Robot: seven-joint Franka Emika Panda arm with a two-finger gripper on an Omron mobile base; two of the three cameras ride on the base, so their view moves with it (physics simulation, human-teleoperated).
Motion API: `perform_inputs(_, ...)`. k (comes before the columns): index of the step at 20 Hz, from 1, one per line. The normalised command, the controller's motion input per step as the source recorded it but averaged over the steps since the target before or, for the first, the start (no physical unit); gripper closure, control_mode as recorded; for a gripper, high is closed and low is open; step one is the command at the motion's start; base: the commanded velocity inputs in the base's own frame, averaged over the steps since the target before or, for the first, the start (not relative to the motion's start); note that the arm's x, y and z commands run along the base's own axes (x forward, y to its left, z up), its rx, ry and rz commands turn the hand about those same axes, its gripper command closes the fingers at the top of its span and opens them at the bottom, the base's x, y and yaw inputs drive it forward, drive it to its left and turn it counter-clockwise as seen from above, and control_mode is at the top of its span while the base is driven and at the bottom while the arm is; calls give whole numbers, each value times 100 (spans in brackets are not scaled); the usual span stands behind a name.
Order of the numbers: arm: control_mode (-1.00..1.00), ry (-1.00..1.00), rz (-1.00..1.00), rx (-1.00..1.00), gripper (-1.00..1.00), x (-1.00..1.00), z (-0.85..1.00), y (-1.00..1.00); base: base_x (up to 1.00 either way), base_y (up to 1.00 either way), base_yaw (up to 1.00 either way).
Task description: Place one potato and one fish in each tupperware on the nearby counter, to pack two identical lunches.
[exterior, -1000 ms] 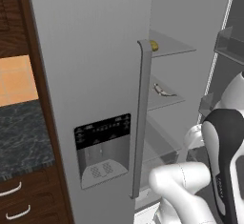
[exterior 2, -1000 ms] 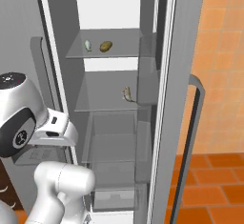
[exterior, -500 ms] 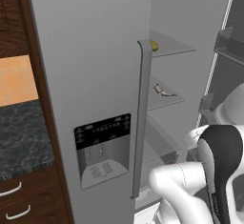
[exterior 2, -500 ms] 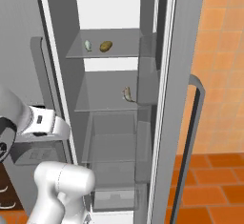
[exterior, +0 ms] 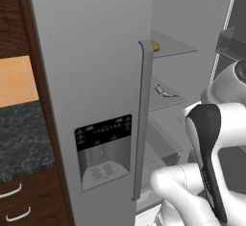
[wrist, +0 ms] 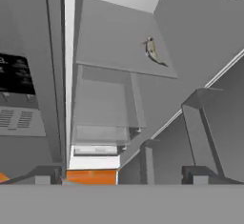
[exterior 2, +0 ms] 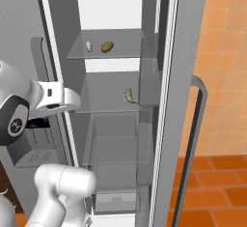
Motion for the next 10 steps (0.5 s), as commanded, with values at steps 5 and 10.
perform_inputs(5,-100,14,5,0,-100,100,-6,-35,0,0,0)
perform_inputs(10,-100,35,11,4,-100,100,-37,-22,0,0,0)
